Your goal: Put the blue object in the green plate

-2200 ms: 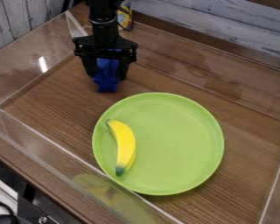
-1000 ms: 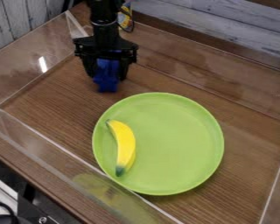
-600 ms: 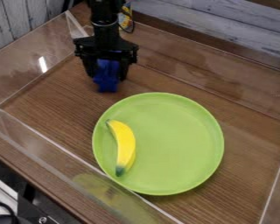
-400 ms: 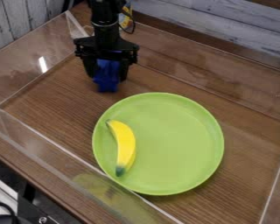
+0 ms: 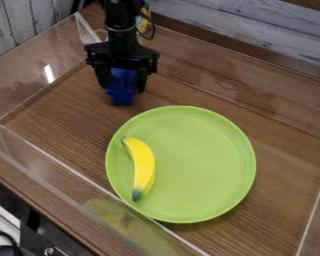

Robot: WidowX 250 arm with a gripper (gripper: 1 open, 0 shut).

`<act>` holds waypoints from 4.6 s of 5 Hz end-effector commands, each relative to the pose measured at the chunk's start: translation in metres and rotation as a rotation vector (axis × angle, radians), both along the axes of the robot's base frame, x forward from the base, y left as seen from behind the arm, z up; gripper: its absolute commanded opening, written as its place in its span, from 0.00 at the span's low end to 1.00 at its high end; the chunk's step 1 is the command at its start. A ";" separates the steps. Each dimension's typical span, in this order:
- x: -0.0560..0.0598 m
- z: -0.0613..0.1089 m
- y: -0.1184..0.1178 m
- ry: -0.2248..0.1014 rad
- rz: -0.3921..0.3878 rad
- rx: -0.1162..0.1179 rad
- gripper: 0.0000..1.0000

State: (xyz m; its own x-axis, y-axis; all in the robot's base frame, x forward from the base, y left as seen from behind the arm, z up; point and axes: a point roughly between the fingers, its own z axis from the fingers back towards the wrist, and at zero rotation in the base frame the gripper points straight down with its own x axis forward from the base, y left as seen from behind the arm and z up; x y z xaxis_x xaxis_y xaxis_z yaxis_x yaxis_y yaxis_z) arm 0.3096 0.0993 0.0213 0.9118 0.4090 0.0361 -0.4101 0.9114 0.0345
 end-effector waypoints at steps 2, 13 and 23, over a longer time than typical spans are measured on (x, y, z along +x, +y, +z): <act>-0.006 -0.020 -0.020 0.043 -0.055 -0.009 0.00; -0.016 -0.018 -0.033 0.079 -0.068 0.019 1.00; -0.029 -0.005 -0.021 0.147 -0.058 0.041 1.00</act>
